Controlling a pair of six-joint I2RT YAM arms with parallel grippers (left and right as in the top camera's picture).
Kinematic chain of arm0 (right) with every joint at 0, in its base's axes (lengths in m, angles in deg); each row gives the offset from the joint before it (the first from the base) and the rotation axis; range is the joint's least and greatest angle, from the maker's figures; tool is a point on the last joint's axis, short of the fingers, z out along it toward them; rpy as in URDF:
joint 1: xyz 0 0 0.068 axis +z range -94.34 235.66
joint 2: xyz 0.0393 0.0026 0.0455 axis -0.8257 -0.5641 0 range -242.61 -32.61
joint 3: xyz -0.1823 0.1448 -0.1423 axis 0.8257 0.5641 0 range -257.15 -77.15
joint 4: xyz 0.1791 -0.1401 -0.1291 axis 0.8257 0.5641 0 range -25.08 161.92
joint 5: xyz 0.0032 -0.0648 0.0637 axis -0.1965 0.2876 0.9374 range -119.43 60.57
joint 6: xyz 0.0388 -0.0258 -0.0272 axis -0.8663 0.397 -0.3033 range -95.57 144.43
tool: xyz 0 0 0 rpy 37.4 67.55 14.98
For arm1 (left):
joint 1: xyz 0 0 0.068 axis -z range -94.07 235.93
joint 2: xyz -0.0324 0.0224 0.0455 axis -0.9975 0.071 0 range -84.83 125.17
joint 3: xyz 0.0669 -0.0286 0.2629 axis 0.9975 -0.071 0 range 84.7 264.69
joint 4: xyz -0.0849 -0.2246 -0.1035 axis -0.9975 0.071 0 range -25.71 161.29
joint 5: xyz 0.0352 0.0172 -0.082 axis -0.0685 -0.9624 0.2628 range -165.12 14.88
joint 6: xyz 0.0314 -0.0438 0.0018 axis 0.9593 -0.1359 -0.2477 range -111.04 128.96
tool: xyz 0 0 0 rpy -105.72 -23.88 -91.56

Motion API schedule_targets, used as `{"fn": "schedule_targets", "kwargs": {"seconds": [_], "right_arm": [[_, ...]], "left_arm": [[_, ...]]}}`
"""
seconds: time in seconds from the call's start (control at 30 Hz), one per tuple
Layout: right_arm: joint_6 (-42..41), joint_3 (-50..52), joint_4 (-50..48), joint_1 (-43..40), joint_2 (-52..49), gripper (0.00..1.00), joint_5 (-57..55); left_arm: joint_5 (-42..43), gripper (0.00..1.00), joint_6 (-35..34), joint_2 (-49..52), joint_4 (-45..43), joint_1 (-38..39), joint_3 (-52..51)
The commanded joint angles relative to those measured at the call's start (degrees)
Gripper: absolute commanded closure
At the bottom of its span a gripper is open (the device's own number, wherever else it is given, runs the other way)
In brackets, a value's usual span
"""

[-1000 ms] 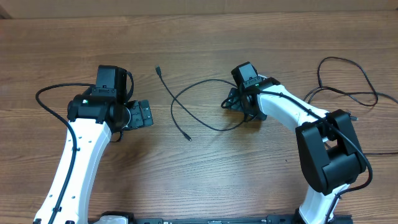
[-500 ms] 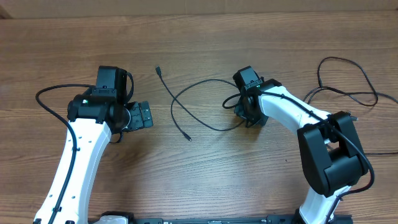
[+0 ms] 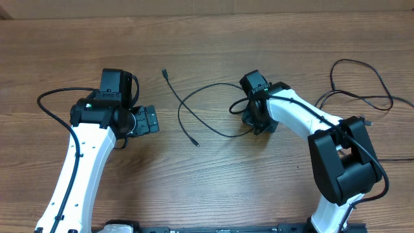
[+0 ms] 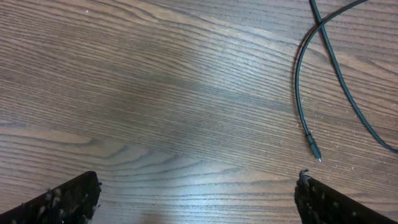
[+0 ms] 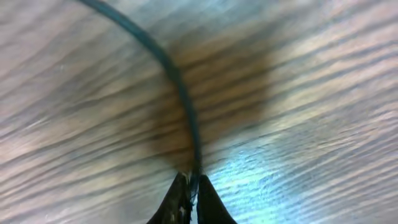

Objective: Untangle cables

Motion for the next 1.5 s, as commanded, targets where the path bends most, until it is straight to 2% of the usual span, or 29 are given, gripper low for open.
{"fn": "schedule_targets", "kwargs": {"seconds": [0.0, 0.13, 0.27, 0.33, 0.4, 0.47, 0.63, 0.8, 0.83, 0.93, 1.07, 1.17, 1.3, 1.47], "right_arm": [[6.51, -10.16, 2.82, -1.88, 4.35, 0.96, -2.89], [11.32, -25.94, 11.96, -6.14, 5.79, 0.96, -9.49], [18.99, -31.74, 14.91, -9.33, 5.79, 0.96, -2.6], [23.69, -31.19, 15.15, -9.73, 5.7, 0.8, 6.12], [31.26, -29.77, 15.93, -9.09, 5.03, 0.6, 16.0], [34.71, -28.3, 16.72, -7.56, 4.66, 0.44, 18.64], [37.42, -23.26, 14.78, -0.85, 4.35, 0.23, 18.58], [37.55, -18.12, 5.64, 5.68, 4.2, 0.17, 18.25], [37.57, -15.67, 0.17, 8.94, 4.17, 0.12, 16.74], [38.88, -13.6, -4.22, 14.71, 3.17, 0.09, 12.11], [39.89, -15.96, -1.29, 16.76, 2.8, 0.03, 6.62], [39.89, -18.84, 1.66, 17.77, 2.64, 0.0, 6.64], [39.65, -18.86, 0.15, 20.2, -0.04, 0.0, 6.49], [39.71, -18.86, -4.55, 22.97, -8.24, 0.0, 6.56]], "left_arm": [[-0.57, 0.0, -0.37, 0.02, -0.24, -0.31, 0.87], [-0.57, 0.0, -0.37, 0.02, -0.22, -0.31, 0.87], [-0.68, 0.0, -0.37, 0.02, -0.24, -0.31, 0.87], [-0.76, 0.01, -0.35, 0.02, -0.24, -0.31, 0.87], [-1.4, 0.0, -0.39, 0.02, -0.17, -0.31, 0.87], [-4.07, 0.0, -2.54, 0.02, 0.15, -0.35, 0.87], [-5.66, 0.0, -9.49, 0.02, 0.87, -3.65, 0.87], [-4.98, 0.0, -12.85, 0.02, 1.31, -8.24, 0.87], [-4.81, 0.0, -12.85, 0.02, 1.66, -9.38, 0.87], [-3.82, 0.0, -12.92, 0.02, 2.12, -11.37, 0.87], [-3.52, 0.0, -13.22, 0.02, 2.38, -12.85, 0.87], [-3.54, 0.0, -13.2, 0.02, 2.36, -13.44, 0.87], [-3.52, 0.0, -13.22, 0.02, 2.36, -13.44, 0.87], [-3.52, 0.0, -13.18, 0.02, 2.62, -13.44, 0.87]]}}
